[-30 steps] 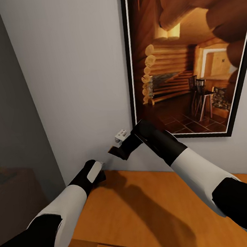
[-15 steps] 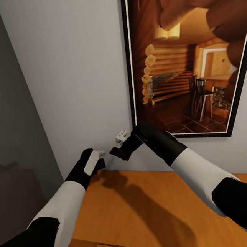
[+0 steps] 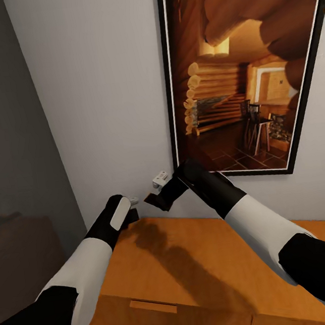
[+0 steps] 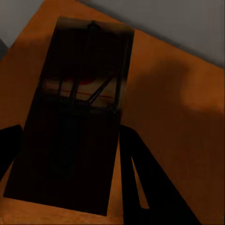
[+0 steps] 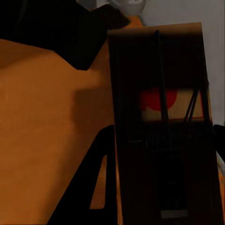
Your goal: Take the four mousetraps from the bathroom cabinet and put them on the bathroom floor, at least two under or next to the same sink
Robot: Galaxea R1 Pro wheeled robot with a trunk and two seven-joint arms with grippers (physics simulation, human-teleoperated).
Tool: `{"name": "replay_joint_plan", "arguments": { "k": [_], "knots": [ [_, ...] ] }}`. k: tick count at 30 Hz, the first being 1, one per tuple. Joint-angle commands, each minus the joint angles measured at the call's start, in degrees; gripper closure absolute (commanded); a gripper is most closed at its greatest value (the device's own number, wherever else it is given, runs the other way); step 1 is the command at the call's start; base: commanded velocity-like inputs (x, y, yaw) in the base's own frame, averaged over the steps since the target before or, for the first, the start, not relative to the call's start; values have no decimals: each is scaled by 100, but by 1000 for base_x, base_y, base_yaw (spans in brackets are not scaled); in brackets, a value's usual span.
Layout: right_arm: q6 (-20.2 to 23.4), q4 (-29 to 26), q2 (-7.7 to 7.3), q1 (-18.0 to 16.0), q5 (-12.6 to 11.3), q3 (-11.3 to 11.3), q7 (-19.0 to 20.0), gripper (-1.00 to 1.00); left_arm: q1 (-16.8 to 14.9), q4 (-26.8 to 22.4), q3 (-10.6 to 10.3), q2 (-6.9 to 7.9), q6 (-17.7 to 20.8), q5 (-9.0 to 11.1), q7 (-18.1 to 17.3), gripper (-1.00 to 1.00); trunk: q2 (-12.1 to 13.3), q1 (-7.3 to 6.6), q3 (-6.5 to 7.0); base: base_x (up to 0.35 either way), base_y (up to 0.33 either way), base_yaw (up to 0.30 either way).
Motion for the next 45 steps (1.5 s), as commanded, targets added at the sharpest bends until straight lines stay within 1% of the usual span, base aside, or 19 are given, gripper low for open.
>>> {"name": "replay_joint_plan", "arguments": {
  "k": [1,12,19,25,30,39,40,41,42,43,44,45],
  "knots": [
    [19,-3,2,-6,53,0,55,100,-4,-4,-25,2,28,41,44,100,-5,-3,-8,-334,0,0],
    [19,3,3,-6,57,2,48,100,-4,24,-30,0,33,59,43,100,-5,-3,-8,-344,0,0],
    [19,213,4,-6,53,-2,59,100,-4,54,-31,5,32,66,40,100,-5,-3,-8,-298,0,0],
    [19,312,3,-6,57,-6,49,100,-4,68,-32,1,36,67,40,100,-5,-3,-8,-49,0,0],
    [19,569,3,-6,61,-6,54,100,-6,85,-39,-7,40,65,40,100,-5,-3,-8,-6,0,0],
    [19,694,-4,-6,69,-29,55,100,-12,96,-41,-18,41,67,35,100,-5,-3,-8,0,0,0],
    [19,981,-22,-6,71,-58,38,100,-13,96,-53,-31,41,52,32,100,-5,-3,-8,0,0,0],
    [19,1141,-122,-6,73,-99,-7,100,-13,83,-56,-43,41,42,31,100,-5,-3,-8,0,0,0],
    [19,1239,-269,-6,73,-182,-50,100,-13,58,-62,-55,42,37,31,100,-5,-3,-8,0,0,0],
    [19,1276,-360,-6,72,-248,-75,100,-13,46,-66,-65,44,34,31,100,-5,-3,-8,0,0,0],
    [19,1348,-660,-6,73,-556,-169,100,-13,19,-82,-112,47,27,31,100,-5,-3,-8,0,0,0],
    [19,1378,-853,-6,74,-819,-266,100,-13,6,-91,-146,48,22,29,100,-5,-3,-8,0,0,0]
  ]
}}
